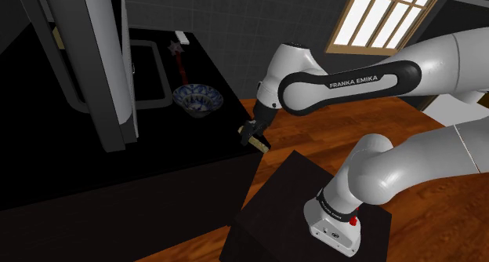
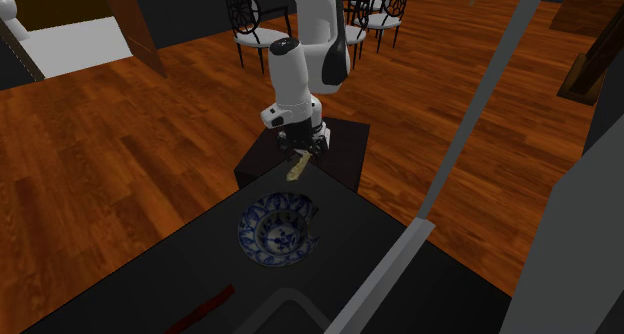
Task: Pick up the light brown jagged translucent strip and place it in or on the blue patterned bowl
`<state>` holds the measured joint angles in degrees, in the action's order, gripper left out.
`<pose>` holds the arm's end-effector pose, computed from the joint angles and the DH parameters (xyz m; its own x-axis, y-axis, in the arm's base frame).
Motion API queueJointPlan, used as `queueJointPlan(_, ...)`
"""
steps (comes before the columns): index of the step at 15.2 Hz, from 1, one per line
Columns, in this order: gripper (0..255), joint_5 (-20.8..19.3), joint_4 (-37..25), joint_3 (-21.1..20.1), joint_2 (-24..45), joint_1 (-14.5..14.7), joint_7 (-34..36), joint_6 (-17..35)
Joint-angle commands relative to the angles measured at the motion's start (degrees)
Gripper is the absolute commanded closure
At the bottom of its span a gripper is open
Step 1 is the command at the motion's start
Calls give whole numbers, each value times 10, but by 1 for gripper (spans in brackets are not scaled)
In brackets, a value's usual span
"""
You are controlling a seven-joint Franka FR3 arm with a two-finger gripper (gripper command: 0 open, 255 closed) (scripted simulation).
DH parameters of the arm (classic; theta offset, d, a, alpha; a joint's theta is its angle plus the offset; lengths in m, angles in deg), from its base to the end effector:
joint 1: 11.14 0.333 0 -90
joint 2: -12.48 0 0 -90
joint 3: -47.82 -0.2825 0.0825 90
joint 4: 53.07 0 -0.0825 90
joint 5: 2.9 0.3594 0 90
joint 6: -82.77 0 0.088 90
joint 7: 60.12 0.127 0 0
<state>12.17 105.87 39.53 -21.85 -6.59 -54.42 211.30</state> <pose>0.3394 0.0821 0.3544 0.9973 -0.0581 0.0453 -0.0512 -0.9889 -0.1392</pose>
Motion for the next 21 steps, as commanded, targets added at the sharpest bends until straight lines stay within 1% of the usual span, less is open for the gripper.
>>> queueJointPlan(1, 255, 0, 0, 0, 0, 0, 0, 0)
queueJointPlan(10, 255, 0, 0, 0, 0, 0, 0, 0)
queueJointPlan(21, 255, -15, -61, 7, -41, -6, 14, -101)
